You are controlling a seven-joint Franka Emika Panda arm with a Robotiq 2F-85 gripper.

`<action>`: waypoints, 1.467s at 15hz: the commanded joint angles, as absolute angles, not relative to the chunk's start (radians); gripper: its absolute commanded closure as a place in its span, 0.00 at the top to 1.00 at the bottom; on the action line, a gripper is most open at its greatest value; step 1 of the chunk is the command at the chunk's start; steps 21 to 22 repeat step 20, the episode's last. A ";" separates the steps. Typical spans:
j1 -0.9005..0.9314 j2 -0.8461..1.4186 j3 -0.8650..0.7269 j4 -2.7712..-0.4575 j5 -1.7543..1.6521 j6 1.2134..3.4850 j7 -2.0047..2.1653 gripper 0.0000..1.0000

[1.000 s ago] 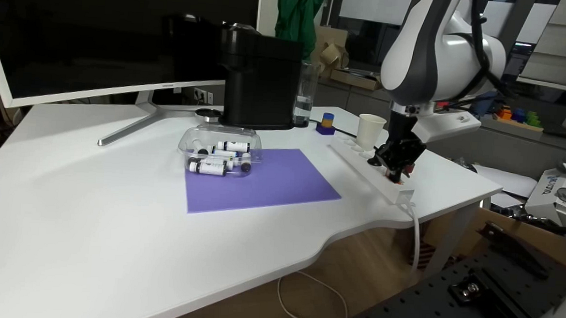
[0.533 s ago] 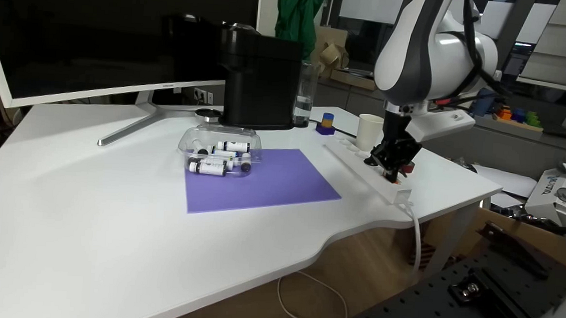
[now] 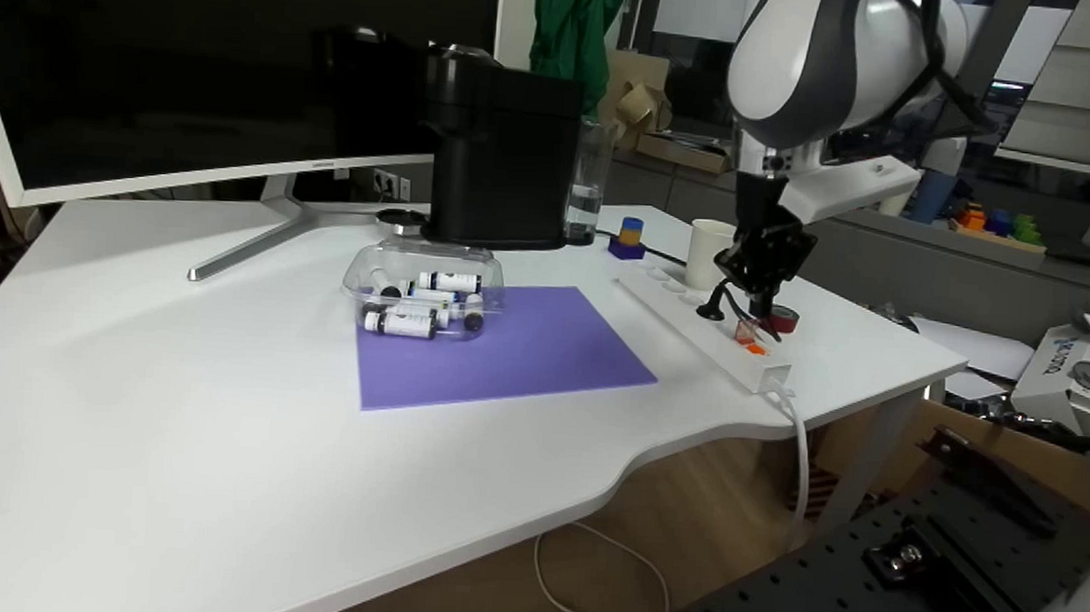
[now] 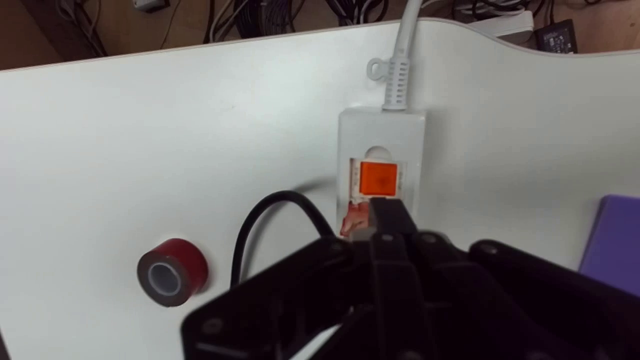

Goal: Turn off the switch on the adapter

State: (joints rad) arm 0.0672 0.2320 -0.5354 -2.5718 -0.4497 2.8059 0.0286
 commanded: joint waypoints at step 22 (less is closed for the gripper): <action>-0.236 -0.147 -0.202 -2.581 -0.424 2.056 0.206 1.00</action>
